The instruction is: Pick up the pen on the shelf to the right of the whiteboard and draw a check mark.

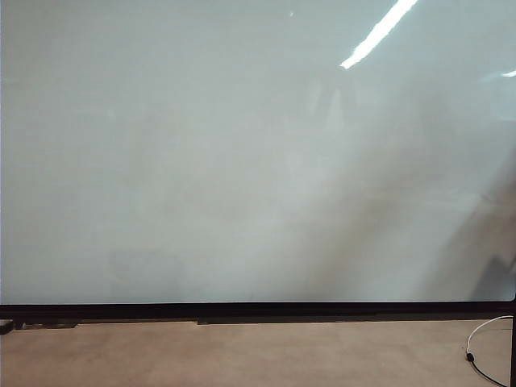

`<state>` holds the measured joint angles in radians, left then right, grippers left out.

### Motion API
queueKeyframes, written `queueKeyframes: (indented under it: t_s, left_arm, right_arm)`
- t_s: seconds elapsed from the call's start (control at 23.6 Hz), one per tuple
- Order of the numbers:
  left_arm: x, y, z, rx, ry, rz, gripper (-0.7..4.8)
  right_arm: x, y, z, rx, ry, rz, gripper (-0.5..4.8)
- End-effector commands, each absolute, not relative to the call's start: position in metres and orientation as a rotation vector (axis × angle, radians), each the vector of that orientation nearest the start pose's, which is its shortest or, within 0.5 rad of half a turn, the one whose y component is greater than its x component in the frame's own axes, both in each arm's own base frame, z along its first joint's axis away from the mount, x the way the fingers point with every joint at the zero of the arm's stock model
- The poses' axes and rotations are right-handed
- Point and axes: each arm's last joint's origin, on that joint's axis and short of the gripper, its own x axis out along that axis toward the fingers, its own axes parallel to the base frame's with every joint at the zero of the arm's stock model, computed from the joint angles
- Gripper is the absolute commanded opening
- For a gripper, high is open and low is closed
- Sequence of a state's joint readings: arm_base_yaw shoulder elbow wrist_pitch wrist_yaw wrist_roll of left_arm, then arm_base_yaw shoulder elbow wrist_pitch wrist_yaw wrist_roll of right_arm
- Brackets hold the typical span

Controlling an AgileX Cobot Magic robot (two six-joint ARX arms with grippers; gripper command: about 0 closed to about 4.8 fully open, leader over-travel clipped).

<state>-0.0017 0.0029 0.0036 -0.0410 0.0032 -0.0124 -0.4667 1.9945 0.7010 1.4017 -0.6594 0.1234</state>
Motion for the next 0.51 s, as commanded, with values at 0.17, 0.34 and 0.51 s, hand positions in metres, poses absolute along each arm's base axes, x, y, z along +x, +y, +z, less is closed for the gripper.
queueKeyframes:
  t_s: [0.17, 0.34, 0.51]
  left_arm:
    - [0.0975, -0.0003, 0.1628, -0.008, 0.025, -0.005, -0.04]
    - [0.0975, -0.0003, 0.1627, -0.008, 0.025, -0.005, -0.04]
    - [0.0975, -0.0003, 0.1628, -0.008, 0.025, -0.005, -0.04]
  right_arm:
    - [0.3155, -0.1363, 0.1373, 0.058, -0.093, 0.222, -0.02]
    - [0.3154, -0.1363, 0.1376, 0.057, -0.093, 0.229, -0.05]
    - [0.3144, -0.1377, 0.1396, 0.053, -0.098, 0.223, -0.05]
